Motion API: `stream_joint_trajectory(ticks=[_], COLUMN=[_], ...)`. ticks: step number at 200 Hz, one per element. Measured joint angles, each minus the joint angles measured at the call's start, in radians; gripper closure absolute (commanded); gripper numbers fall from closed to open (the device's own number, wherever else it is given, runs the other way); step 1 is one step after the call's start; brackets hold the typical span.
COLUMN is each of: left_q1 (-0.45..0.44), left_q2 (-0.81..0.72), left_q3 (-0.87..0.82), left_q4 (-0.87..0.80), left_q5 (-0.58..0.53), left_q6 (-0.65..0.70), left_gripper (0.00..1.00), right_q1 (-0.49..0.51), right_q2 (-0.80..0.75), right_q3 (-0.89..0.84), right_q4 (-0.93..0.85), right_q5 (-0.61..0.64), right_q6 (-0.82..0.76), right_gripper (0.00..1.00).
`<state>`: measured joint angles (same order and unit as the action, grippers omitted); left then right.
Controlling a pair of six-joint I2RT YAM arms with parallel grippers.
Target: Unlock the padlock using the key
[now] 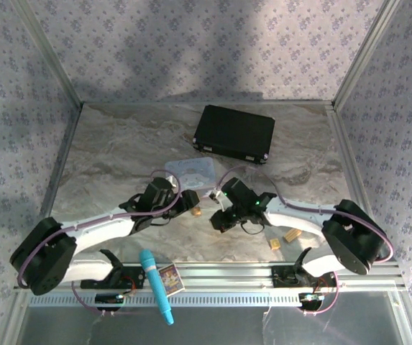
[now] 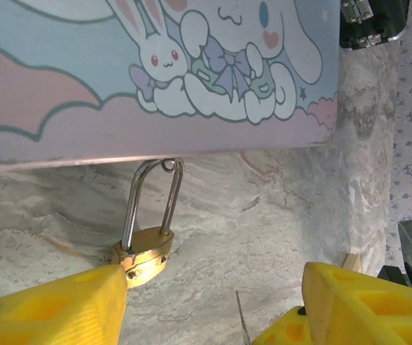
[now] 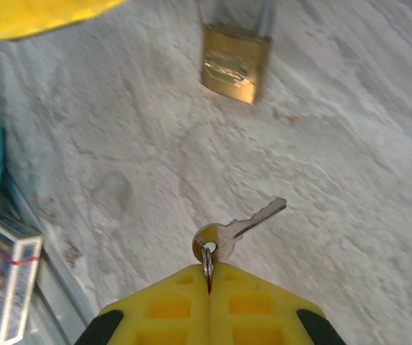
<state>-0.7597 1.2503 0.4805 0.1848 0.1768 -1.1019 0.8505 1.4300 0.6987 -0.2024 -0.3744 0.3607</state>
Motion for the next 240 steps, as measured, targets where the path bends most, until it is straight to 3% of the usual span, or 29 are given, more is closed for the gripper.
stream_joint_trajectory(ticks=[66, 101, 128, 174, 240], left_q1=[0.000, 0.000, 0.000, 0.000, -0.011], left_q2=[0.016, 0.016, 0.031, 0.045, 0.049], left_q3=[0.060, 0.065, 0.068, 0.084, 0.108], left_q4=[-0.049, -0.073, -0.081, -0.100, -0.116], left_q5=[-0.005, -0.009, -0.009, -0.009, -0.016], left_q6=[0.009, 0.013, 0.013, 0.020, 0.039], left_gripper=[0.35, 0.35, 0.34, 0.34, 0.33], right_q1=[-0.002, -0.002, -0.009, -0.003, 0.005], right_q2=[0.096, 0.096, 0.082, 0.031, 0.072], right_q3=[0.071, 0.099, 0.103, 0.102, 0.089], right_q4=[-0.289, -0.394, -0.443, -0.405, -0.331], right_q5=[0.087, 0.152, 0.189, 0.195, 0.207], right_q6=[-0.071, -0.082, -0.063, -0.014, 0.013], right_gripper=[1.00, 0.78, 0.66, 0.57, 0.58])
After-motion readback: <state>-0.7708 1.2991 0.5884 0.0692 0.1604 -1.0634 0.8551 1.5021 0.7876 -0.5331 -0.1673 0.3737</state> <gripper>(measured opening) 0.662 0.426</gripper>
